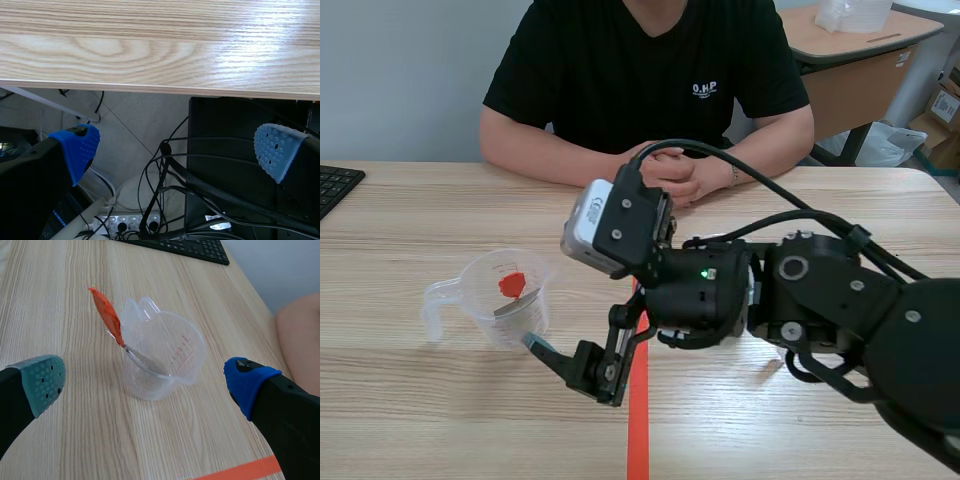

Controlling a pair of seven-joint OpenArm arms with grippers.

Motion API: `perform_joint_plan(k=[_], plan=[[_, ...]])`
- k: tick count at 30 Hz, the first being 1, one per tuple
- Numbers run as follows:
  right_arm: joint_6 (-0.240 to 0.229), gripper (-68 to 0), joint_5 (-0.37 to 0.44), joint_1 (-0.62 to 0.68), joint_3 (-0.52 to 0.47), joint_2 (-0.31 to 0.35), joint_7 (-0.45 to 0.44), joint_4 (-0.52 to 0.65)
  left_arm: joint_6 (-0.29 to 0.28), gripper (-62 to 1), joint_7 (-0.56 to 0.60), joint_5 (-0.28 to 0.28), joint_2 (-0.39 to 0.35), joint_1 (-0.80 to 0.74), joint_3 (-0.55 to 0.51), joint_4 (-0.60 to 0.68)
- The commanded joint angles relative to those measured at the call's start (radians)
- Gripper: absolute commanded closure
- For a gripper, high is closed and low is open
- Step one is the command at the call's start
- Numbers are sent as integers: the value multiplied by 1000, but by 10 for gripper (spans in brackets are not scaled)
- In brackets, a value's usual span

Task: Do the redox reaction experiment.
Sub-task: 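Lift the metal plate out of the left beaker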

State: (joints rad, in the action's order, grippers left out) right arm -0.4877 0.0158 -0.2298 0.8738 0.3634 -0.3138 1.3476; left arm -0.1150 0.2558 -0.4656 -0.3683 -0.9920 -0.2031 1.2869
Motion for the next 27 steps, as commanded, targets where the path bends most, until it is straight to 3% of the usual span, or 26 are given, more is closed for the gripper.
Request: perform_joint_plan(k=[1,6,12,16,27], plan=[[0,-679,7,-37,11,-18,-14,0,-3,-623,10,-5,4,-10,1,9],[0,-679,6,-98,61,-68,-14,-50,-3,-623,10,-5,4,-10,1,9],[0,-679,6,-130,88,-78,-15,-52,-3,-623,10,-5,5,-10,1,9],[0,-555,6,-131,89,-71,-26,-52,-3,-623,10,-5,5,-11,1,9],[0,-340,6,-131,89,-19,-166,-52,-7,-623,14,-5,4,-10,1,9]])
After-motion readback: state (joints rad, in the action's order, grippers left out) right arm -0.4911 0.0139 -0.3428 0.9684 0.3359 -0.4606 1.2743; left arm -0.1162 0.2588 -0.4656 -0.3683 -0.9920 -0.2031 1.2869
